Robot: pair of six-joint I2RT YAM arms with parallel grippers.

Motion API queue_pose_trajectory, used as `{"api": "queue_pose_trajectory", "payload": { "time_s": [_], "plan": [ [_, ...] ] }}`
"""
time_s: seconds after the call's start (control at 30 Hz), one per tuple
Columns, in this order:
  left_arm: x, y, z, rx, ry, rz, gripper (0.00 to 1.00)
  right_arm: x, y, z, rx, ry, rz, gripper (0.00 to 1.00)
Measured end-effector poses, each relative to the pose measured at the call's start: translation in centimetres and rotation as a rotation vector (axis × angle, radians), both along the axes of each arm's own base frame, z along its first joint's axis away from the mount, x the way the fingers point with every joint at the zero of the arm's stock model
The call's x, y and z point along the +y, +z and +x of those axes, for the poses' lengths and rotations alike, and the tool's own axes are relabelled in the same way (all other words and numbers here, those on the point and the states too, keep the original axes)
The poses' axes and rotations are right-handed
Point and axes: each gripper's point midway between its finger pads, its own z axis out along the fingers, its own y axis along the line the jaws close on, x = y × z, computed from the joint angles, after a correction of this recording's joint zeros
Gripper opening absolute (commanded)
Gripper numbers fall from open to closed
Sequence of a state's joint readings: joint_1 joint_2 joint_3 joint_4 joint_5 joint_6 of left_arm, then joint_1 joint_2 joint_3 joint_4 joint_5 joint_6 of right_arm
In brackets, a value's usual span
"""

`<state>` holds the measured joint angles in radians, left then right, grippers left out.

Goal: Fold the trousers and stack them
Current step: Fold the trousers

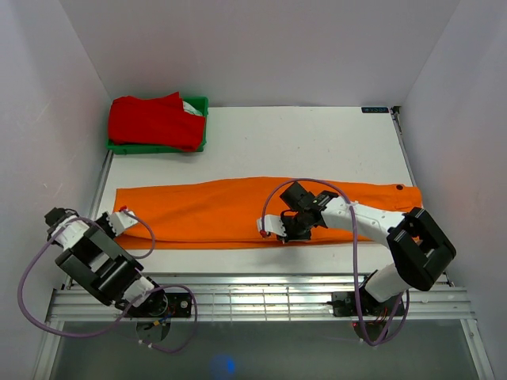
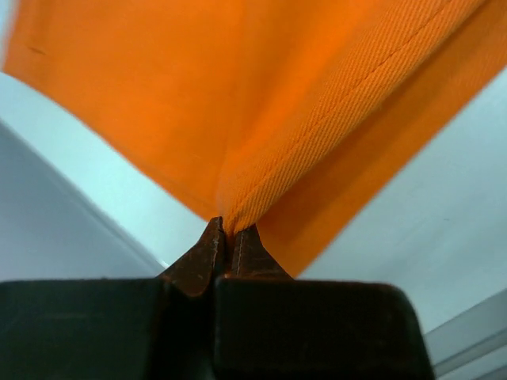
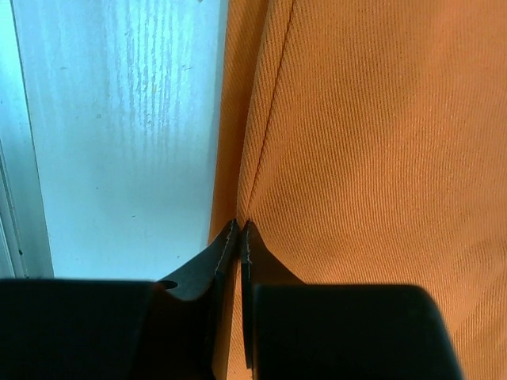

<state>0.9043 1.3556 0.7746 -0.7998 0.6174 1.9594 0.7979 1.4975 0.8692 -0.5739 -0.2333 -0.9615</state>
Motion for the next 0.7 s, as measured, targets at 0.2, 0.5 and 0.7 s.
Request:
{"api": "queue_pose_trajectory", "payload": {
  "time_s": [0.2, 0.5, 0.7],
  "plan": [
    [0.8, -2.8, -1.6, 0.112, 0.014, 0.011, 0.55, -0.4, -0.4, -0.7, 0.029, 0.020, -0.019, 0.08],
    [4.6, 7.0, 3.4, 0.023, 0.146, -0.134, 0.70, -1.2, -1.0, -1.3, 0.060, 0.017, -0.045, 0.13],
    [4.9, 8.3, 7.7, 0.053, 0.291, -0.366, 0.77, -2.1, -1.2, -2.0, 0.092, -0.005, -0.072, 0.54]
  ]
}}
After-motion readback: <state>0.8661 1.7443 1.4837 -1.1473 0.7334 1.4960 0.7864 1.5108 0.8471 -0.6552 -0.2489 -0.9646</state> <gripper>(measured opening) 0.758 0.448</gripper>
